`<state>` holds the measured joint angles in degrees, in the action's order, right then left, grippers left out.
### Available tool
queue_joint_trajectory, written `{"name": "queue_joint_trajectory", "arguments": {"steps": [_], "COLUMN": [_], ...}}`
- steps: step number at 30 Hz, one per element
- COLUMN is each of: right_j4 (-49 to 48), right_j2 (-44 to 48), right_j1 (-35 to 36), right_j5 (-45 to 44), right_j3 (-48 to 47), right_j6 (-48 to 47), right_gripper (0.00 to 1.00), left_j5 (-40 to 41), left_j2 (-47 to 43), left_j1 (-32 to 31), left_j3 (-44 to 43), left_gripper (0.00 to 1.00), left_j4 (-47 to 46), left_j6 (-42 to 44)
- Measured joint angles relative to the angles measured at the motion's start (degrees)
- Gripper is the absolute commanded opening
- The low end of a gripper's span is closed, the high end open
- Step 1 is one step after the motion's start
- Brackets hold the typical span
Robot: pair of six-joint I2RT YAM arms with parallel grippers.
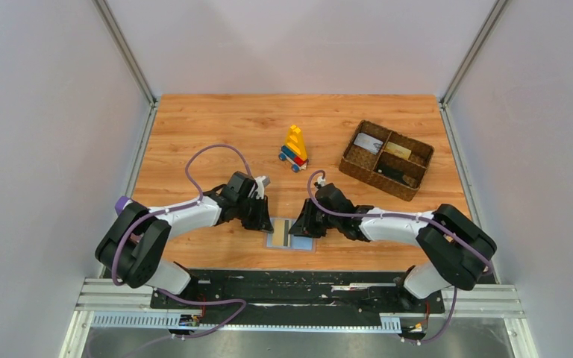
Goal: Take the credit cards out of the card holder
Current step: Remove the credit card from the card holder.
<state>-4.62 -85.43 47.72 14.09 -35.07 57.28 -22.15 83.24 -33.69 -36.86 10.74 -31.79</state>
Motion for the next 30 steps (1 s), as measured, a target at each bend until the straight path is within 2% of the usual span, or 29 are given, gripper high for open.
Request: {"name": "queue_joint_trajectory", "arguments": {"steps": [13,30], "right_j4": [-0.28,5.7], "right_j2": [-5.29,-7.48], "right_j1": [0.63,3.08], "right_j5": [0.52,-3.63], "right_j3": [-2.23,-6.78], "right_j6": [0.07,-1.9], "right_gripper": [0.24,0.27], "left_j5": [-0.44,-0.48], "left_j2": [0.24,0.13], "left_j1": [0.09,0.11], "left_j3": [0.98,1.33], "left_gripper": [0.17,0.16], "left_j4": [-1.42,-2.03], "left_j6": [-1.29,-1.68]}}
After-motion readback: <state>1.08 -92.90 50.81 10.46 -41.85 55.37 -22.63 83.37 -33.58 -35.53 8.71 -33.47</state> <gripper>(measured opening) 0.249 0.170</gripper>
